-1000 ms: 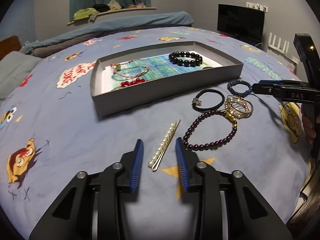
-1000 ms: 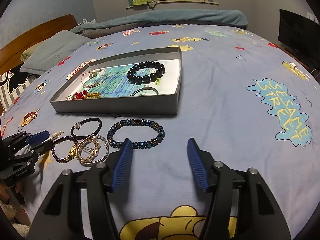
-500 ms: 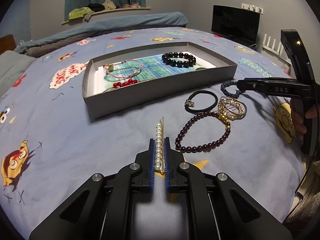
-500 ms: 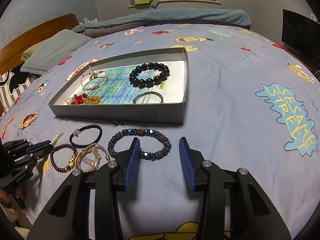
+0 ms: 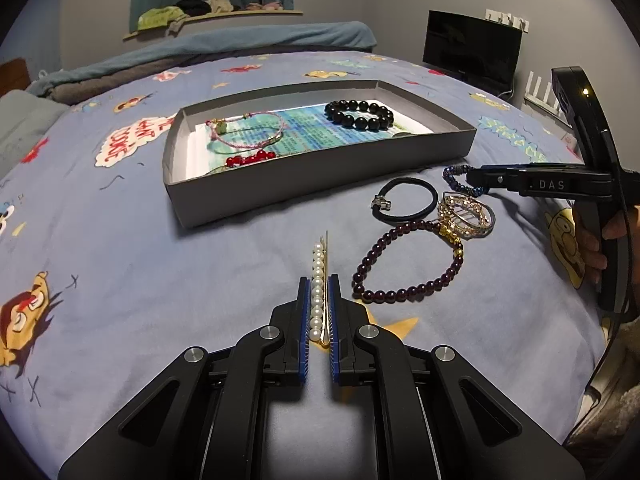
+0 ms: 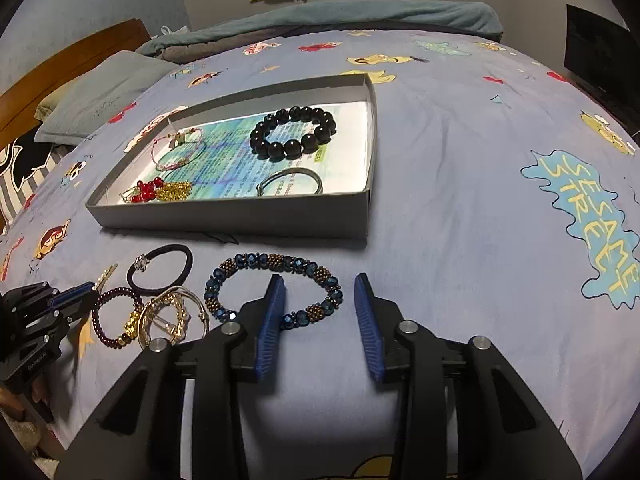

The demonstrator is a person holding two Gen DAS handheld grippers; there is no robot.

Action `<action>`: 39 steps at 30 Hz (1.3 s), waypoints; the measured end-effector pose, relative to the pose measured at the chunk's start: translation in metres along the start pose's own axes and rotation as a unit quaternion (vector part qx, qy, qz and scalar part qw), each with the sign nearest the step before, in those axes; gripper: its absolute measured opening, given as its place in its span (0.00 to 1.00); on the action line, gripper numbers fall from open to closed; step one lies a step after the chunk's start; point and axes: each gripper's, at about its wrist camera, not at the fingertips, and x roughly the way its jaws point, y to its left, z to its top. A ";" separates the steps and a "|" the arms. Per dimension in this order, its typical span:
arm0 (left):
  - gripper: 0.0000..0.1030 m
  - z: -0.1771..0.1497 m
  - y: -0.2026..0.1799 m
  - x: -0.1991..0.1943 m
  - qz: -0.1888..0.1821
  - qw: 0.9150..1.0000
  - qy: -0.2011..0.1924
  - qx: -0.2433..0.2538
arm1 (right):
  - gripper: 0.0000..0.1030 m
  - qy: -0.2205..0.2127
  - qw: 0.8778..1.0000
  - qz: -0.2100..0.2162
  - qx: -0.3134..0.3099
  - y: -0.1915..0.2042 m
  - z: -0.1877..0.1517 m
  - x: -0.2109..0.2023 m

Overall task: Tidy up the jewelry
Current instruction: 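Close the left tool on the pearl hair clip while the right tool approaches the blue beaded bracelet, then close the right tool on the blue beaded bracelet, then lift the pearl clip and blue bracelet and carry both over the gray box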

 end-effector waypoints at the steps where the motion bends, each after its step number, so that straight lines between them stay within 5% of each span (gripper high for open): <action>1: 0.09 0.000 0.000 0.000 0.000 1.000 0.000 0.000 | 0.21 0.002 1.000 0.004 0.000 0.000 0.000 0.000; 5: 0.09 0.001 0.000 -0.003 0.001 1.000 -0.003 0.000 | 0.08 0.001 1.000 0.016 -0.003 0.002 -0.001 -0.004; 24: 0.09 0.049 0.021 -0.038 0.028 0.999 -0.035 -0.009 | 0.07 -0.101 0.994 0.019 -0.048 0.016 0.037 -0.070; 39: 0.09 0.108 0.058 0.011 0.050 0.998 0.004 -0.027 | 0.07 -0.131 0.986 0.053 -0.082 0.052 0.090 -0.056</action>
